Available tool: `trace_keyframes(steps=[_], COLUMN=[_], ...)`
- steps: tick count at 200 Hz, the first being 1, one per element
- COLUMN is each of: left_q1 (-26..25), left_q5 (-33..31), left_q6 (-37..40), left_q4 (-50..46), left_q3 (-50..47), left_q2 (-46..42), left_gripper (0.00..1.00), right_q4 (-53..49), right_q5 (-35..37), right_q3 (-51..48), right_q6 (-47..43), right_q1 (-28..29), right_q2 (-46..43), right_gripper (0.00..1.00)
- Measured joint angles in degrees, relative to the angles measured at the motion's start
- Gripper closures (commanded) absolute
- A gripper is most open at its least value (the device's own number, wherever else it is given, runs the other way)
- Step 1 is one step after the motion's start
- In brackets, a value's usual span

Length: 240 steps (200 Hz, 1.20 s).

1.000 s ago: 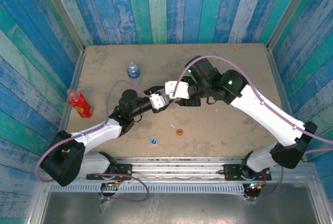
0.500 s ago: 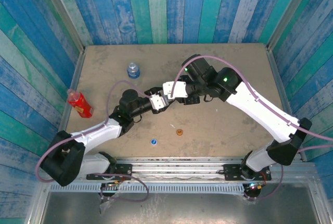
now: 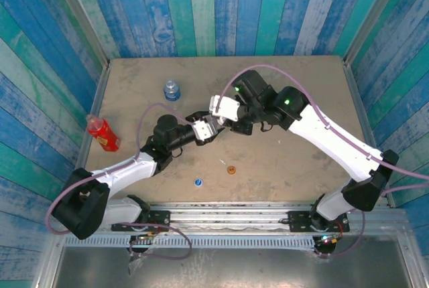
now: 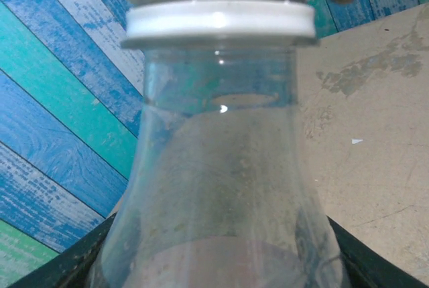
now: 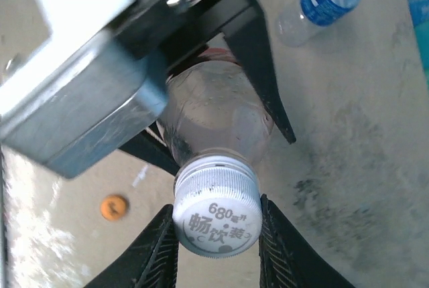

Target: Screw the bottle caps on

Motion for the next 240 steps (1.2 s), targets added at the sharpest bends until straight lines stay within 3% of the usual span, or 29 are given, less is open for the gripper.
trace_keyframes(steps=[11, 26, 37, 65, 84, 103, 132, 178, 240], left_q1=[0.26, 0.61, 0.74, 0.7, 0.35, 0.98, 3.54, 4.22, 4.22], left_q5=[-0.76, -1.73, -2.12, -2.51, -1.38, 2.86, 11.87, 25.44, 33.9], left_q6=[-0.46, -1.22, -1.9, -3.1, -4.2, -7.08, -13.73, -21.14, -22.58], left_q4=[0.26, 0.66, 1.38, 1.55, 1.88, 1.88, 3.87, 8.92, 10.12], left_q3=[0.0, 0.0, 0.0, 0.0, 0.07, 0.76, 2.6, 3.26, 3.87], left_q2=[0.02, 0.35, 1.11, 2.1, 2.1, 2.45, 4.02, 5.99, 6.51], left_gripper=[0.38, 0.38, 0.38, 0.38, 0.39, 0.39, 0.38, 0.39, 0.38], right_q4=[2.49, 6.51, 8.87, 11.21, 13.22, 14.45, 17.16, 24.11, 27.98], right_q5=[-0.74, -2.84, -5.07, -9.49, -14.32, -18.03, -22.34, -31.12, -40.72], right_q3=[-1.33, -3.8, -5.55, -8.17, -11.43, -14.82, -20.17, -25.18, -24.5], right_q6=[11.67, 27.76, 36.68, 44.44, 40.46, 29.68, 12.81, -3.61, -8.94], right_q1=[-0.13, -0.9, -1.99, -5.11, -7.5, -9.68, -10.73, -11.5, -11.76], right_q2=[-0.42, -1.14, -1.6, -2.32, -4.94, -9.25, -16.59, -21.09, -15.45], right_gripper=[0.95, 0.84, 0.81, 0.66, 0.52, 0.4, 0.34, 0.36, 0.44])
